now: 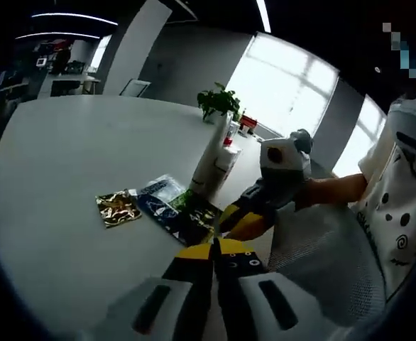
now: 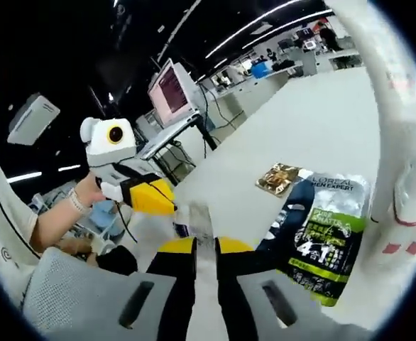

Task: Arrange the skincare products in the storage area until every visible bottle or jar stands upright without overlapping.

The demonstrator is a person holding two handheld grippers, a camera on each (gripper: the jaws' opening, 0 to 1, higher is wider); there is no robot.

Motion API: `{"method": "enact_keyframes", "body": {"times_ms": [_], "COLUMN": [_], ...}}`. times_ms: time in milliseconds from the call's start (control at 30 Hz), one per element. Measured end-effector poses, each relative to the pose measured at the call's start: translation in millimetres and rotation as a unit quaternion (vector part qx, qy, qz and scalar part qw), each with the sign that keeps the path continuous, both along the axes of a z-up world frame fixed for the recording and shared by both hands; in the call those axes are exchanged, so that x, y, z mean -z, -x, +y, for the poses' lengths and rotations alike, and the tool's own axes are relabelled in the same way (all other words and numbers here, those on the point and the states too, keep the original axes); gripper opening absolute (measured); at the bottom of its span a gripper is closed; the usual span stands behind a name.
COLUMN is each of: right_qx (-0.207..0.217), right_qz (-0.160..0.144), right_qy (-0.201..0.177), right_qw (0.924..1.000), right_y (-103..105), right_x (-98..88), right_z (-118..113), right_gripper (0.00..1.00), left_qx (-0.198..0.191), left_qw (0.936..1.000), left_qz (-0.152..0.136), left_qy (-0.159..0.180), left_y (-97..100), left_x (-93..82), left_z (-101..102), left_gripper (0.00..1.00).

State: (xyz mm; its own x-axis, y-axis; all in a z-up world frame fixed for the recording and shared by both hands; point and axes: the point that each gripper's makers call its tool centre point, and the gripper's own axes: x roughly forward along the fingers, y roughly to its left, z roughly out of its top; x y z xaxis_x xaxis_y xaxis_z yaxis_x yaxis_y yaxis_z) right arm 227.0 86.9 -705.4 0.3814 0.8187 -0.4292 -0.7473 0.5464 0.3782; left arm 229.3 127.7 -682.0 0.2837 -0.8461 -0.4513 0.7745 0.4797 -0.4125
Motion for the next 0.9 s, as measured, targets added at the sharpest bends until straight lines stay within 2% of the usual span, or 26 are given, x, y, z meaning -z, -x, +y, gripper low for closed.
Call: {"method": "enact_keyframes", "body": {"times_ms": [167,233,333,400,533,567,633,800,900], "right_qx": [-0.041,-0.055,-0.07,-0.076,-0.092,-0.099,-0.106,-0.111,-0.111], "right_qz": [-0.045,-0.056,-0.064,-0.072,-0.09,-0.095,-0.103,-0.113,-0.121], "right_qy": [0.057,0.069,0.077,0.085,0.108,0.114,0.123,0.146,0.159], "right_qw": [0.9965,0.9945,0.9925,0.9908,0.9858,0.9839,0.9814,0.9764,0.9735], "right_y": [2.3,5.1,7.3,7.9,6.2,6.2,4.4,-3.8,-7.7], "right_x": [4.3,5.2,6.5,7.6,12.8,14.0,15.9,24.2,30.8], "right_z": [2.5,7.2,13.9,15.9,19.1,20.5,22.3,23.2,24.2], "right_gripper": [0.13,0.12,0.12,0.12,0.12,0.12,0.11,0.11,0.12], "left_qx": [0.015,0.021,0.022,0.019,0.032,0.04,0.05,0.054,0.063], "left_qw": [0.999,0.9979,0.9977,0.9976,0.9949,0.9929,0.9889,0.9869,0.9827], "left_qz": [0.027,0.04,0.049,0.047,0.044,0.032,0.028,0.025,0.018], "left_qy": [-0.031,-0.047,-0.041,-0.048,-0.085,-0.107,-0.137,-0.15,-0.174], "left_y": [-7.2,-10.4,-17.9,-22.6,-31.6,-34.1,-35.3,-41.0,-42.6], "left_x": [22.6,32.7,34.1,36.2,45.0,48.5,55.2,61.6,69.4], "left_z": [0.7,-1.1,-2.9,-2.4,0.5,3.2,5.8,2.0,3.0], "left_gripper": [0.0,0.0,0.0,0.0,0.0,0.0,0.0,0.0,0.0]}}
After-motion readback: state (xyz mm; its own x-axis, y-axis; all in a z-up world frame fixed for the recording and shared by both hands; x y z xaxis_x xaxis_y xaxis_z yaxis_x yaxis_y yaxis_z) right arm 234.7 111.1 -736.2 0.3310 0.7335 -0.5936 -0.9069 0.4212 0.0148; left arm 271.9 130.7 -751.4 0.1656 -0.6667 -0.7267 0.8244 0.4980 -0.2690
